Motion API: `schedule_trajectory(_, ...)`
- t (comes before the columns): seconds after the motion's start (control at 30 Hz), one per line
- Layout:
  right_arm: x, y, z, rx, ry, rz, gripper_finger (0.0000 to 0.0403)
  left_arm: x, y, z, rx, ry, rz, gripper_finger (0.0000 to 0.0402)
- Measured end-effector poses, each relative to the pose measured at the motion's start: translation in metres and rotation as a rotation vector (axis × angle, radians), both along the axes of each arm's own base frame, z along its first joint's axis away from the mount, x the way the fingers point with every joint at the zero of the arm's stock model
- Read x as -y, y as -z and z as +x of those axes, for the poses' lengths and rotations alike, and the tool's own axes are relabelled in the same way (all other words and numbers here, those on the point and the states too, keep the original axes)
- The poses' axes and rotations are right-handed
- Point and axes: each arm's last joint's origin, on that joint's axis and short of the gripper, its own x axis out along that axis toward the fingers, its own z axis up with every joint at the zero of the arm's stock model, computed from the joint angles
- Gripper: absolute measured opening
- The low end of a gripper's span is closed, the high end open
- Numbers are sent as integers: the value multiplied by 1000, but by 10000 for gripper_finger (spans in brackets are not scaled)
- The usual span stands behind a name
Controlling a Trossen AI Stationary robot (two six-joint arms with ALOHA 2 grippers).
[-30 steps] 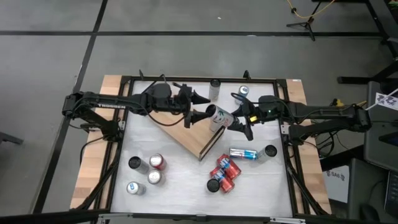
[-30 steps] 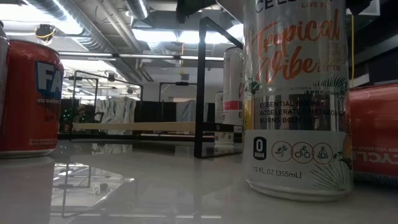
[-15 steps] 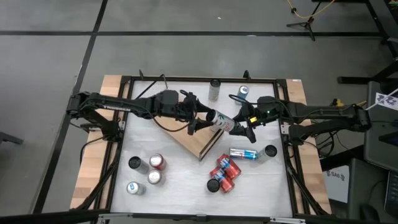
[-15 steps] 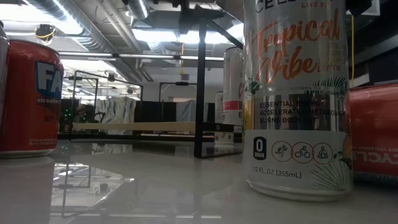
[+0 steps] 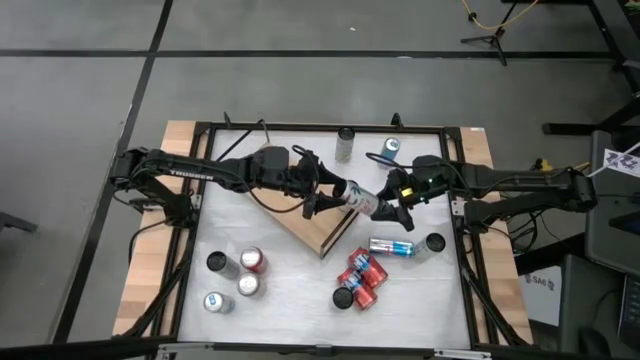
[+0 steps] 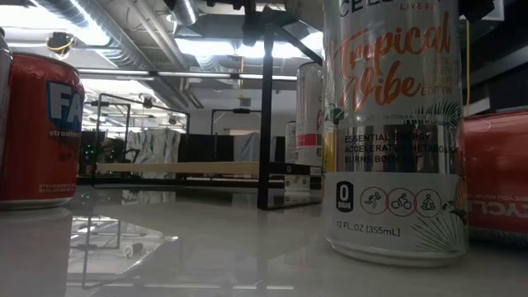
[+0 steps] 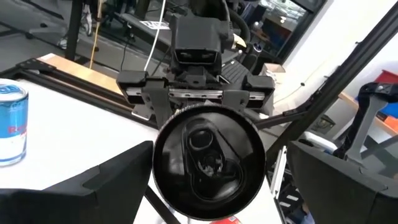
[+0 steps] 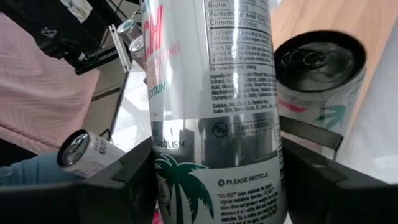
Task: Place canned beverage on shelf
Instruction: Put the top white-pink soda can on the shelf aligned with the other white-pink soda can
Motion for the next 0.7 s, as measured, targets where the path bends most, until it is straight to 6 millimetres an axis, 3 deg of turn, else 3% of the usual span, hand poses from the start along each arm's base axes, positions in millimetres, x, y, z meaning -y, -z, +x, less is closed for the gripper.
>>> schedule_trajectory(0.7,-2,-3,1,-12,-2,163,253,0,11,11,-5,1,-68,363)
